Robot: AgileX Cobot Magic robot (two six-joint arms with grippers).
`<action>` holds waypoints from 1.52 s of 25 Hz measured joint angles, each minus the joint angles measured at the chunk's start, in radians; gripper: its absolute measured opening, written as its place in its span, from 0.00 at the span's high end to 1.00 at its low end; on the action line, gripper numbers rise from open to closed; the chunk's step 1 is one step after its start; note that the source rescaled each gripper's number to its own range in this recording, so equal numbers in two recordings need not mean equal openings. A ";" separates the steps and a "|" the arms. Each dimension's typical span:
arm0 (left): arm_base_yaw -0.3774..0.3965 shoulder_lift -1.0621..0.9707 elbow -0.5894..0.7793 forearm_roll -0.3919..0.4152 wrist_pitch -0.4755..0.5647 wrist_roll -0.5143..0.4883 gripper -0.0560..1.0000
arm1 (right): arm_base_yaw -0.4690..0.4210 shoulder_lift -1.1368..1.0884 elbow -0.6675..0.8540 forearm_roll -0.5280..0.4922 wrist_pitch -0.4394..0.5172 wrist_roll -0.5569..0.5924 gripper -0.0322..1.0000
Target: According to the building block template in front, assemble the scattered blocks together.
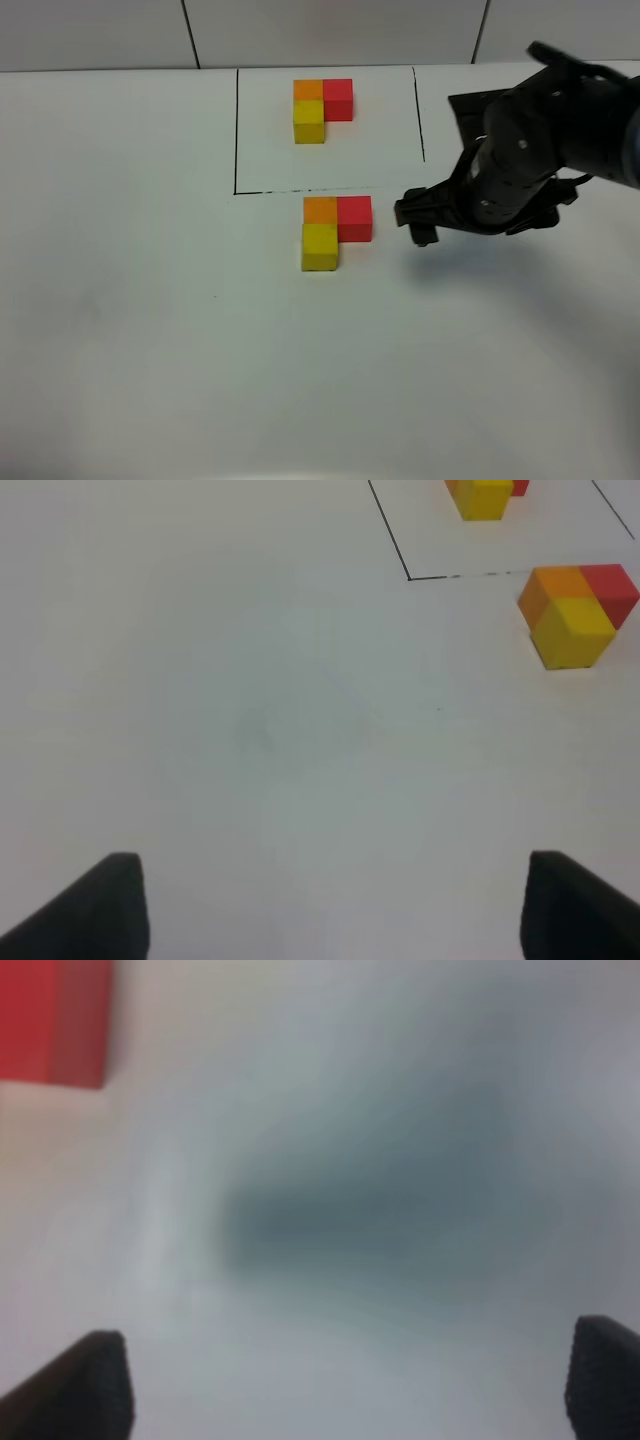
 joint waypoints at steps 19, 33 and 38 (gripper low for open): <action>0.000 0.000 0.000 0.000 0.000 0.000 0.29 | -0.476 -0.205 -0.012 0.223 -0.021 -0.541 0.13; 0.000 0.000 0.000 0.000 0.000 0.000 0.29 | -0.476 -0.873 0.246 0.089 0.018 -0.401 0.13; 0.000 0.000 0.000 0.000 0.000 0.000 0.29 | -0.476 -1.158 0.363 0.057 0.126 -0.334 0.13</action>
